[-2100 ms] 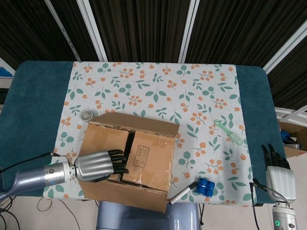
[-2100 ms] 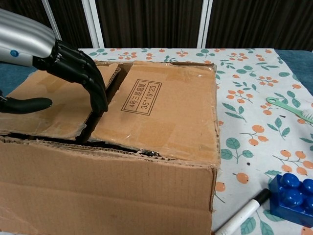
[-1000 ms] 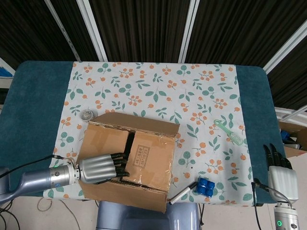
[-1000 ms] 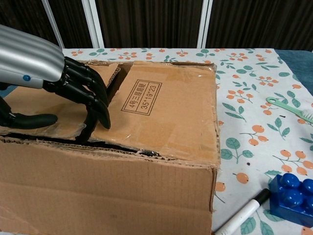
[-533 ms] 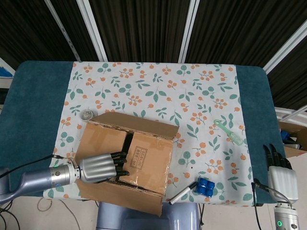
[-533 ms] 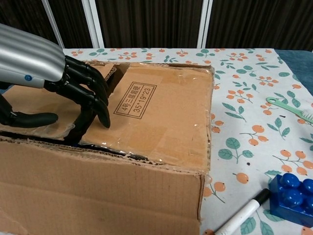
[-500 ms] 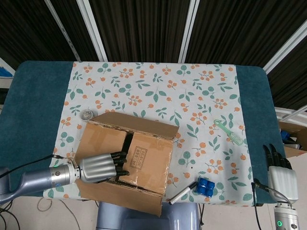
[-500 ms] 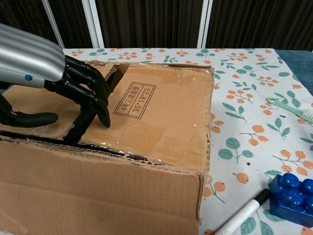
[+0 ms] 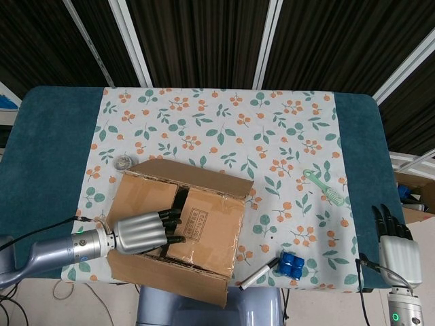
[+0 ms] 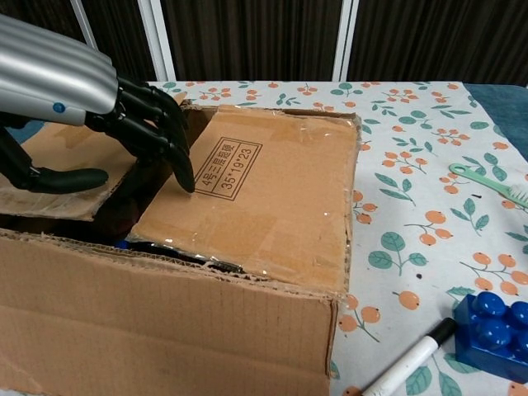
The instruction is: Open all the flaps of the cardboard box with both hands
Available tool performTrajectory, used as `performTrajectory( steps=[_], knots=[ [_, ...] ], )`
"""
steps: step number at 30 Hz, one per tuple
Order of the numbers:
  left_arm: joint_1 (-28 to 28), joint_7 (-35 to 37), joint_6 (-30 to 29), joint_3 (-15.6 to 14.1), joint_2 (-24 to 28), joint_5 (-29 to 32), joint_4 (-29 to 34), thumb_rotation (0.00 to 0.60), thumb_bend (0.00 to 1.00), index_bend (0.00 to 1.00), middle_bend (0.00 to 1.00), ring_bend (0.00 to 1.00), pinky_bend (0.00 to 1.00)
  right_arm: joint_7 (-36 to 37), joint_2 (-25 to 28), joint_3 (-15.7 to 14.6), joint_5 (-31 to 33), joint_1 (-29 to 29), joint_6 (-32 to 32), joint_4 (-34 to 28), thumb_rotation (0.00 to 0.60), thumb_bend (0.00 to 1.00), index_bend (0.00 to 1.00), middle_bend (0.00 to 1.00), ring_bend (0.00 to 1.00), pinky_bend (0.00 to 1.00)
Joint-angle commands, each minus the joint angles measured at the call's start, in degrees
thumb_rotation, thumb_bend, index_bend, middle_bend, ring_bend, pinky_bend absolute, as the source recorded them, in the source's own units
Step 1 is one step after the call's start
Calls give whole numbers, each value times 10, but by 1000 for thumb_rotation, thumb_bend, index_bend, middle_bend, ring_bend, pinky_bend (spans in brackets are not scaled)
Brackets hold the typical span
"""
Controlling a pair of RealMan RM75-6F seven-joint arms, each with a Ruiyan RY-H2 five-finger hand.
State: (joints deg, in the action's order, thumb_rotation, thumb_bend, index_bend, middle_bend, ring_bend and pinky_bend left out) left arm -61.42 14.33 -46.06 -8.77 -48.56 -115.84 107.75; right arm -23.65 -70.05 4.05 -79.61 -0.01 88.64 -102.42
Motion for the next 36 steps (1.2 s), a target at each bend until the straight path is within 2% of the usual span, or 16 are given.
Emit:
performTrajectory(
  steps=[1,13,27,36],
  knots=[
    [0,-3,-2,3,6,3,3,600,614,186,483,128,71,0,0,0,0,0,0,0,600,180,0,79,171,233],
    [11,0,-24,5,53,8,17,600,613,187,510,128,69,1,0,-1,-1,0,-2,0,600,179,0,79,171,233],
    [21,56,-66,25,116,15,28,600,613,198,527,131,68,1,-4,-3,3,2,-8,5,600,180,0,79,171,233],
    [21,85,-50,27,152,8,42,600,609,199,544,131,65,5,-2,-3,6,4,-14,5,600,180,0,76,171,234]
  ],
)
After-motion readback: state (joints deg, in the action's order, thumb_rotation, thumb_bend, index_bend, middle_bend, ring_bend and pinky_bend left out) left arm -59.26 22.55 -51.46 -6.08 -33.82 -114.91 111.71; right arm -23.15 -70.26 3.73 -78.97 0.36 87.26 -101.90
